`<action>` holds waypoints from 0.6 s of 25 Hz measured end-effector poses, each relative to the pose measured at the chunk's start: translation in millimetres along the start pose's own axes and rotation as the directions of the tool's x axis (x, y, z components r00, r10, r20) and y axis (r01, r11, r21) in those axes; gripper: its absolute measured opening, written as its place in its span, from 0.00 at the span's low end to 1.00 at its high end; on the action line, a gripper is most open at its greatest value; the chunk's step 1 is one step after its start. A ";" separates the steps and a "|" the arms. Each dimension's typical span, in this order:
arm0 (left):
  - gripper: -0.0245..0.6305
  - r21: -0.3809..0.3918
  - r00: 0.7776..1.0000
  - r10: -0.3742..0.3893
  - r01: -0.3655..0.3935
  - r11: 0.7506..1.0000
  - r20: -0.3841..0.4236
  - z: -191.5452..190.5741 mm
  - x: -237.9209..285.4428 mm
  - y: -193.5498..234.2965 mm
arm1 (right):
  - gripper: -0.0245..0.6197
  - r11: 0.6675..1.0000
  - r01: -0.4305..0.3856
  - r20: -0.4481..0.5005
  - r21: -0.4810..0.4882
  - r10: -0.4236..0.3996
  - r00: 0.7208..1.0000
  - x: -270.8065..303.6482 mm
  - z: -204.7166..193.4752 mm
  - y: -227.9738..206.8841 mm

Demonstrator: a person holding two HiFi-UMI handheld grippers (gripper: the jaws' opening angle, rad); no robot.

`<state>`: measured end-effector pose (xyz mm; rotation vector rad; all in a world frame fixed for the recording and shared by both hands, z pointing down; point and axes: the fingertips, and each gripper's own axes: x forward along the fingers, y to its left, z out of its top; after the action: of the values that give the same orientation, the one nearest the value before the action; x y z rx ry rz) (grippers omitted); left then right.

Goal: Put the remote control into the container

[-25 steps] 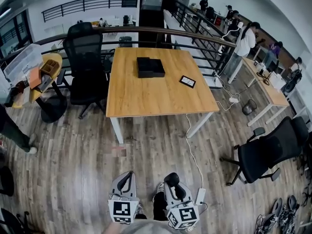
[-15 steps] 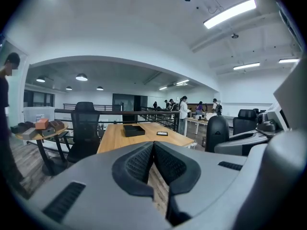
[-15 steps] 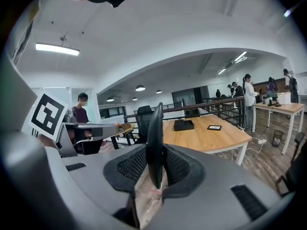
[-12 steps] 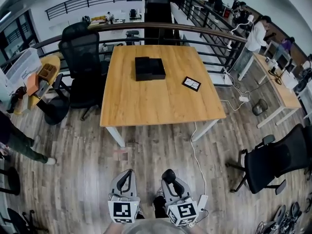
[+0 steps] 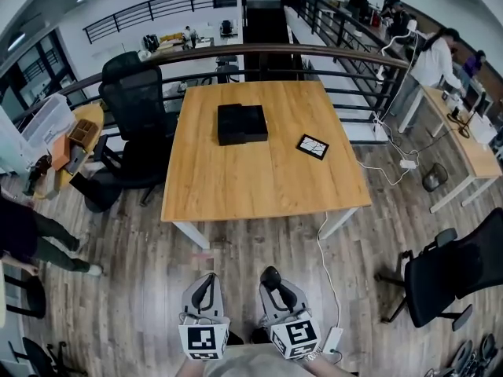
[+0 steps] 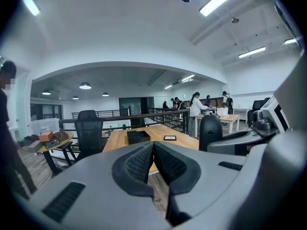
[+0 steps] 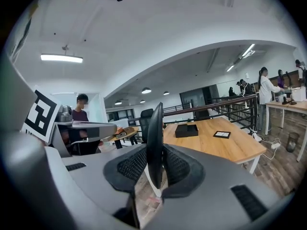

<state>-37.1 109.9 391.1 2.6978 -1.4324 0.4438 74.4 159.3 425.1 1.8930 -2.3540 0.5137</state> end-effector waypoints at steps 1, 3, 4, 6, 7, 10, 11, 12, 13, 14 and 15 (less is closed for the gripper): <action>0.06 0.005 1.000 0.001 -0.001 1.000 0.000 3.7 4.4 -1.9 | 0.21 1.000 0.008 0.006 0.003 -0.008 1.000 1.4 3.8 -7.3; 0.06 0.003 1.000 0.004 -0.004 1.000 0.003 8.2 13.9 -3.0 | 0.21 1.000 0.023 0.015 0.013 -0.024 1.000 6.0 9.0 -20.8; 0.06 0.000 1.000 0.007 -0.007 1.000 0.003 9.3 19.3 -2.6 | 0.21 1.000 0.027 0.015 0.016 -0.027 1.000 9.6 10.1 -26.9; 0.06 -0.008 1.000 0.016 -0.016 1.000 -0.003 8.8 30.7 -0.2 | 0.21 0.999 0.029 0.008 0.019 -0.029 1.000 17.6 11.3 -36.8; 0.06 -0.014 1.000 0.019 -0.019 1.000 -0.008 7.4 36.7 1.2 | 0.21 0.999 0.028 0.003 0.018 -0.028 1.000 21.4 11.5 -40.6; 0.06 -0.030 1.000 0.012 -0.013 0.999 -0.014 4.7 58.6 3.2 | 0.21 0.999 0.034 -0.014 0.012 -0.034 0.999 32.9 9.0 -52.0; 0.06 -0.032 1.000 0.002 -0.002 0.999 -0.013 4.3 68.0 2.5 | 0.21 0.999 0.042 -0.021 0.012 -0.042 0.999 37.7 7.5 -57.2; 0.06 -0.032 1.000 -0.014 0.014 0.999 -0.014 4.1 79.0 1.2 | 0.21 0.999 0.052 -0.027 0.011 -0.052 0.998 43.5 6.7 -63.3; 0.06 -0.031 0.999 -0.032 0.032 0.999 -0.014 4.8 91.6 -0.1 | 0.21 0.998 0.065 -0.033 0.009 -0.065 0.997 50.0 7.1 -70.4; 0.06 -0.031 0.999 -0.050 0.050 0.998 -0.014 6.5 105.8 -0.9 | 0.21 0.997 0.079 -0.039 0.004 -0.079 0.996 57.2 9.1 -78.4; 0.06 -0.034 0.998 -0.067 0.066 0.997 -0.012 9.3 121.3 -0.9 | 0.21 0.996 0.093 -0.044 -0.003 -0.093 0.995 64.8 12.5 -87.1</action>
<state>29.7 11.4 415.8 2.7014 -1.3299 0.4280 144.7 79.0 448.8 1.9587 -2.2259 0.5403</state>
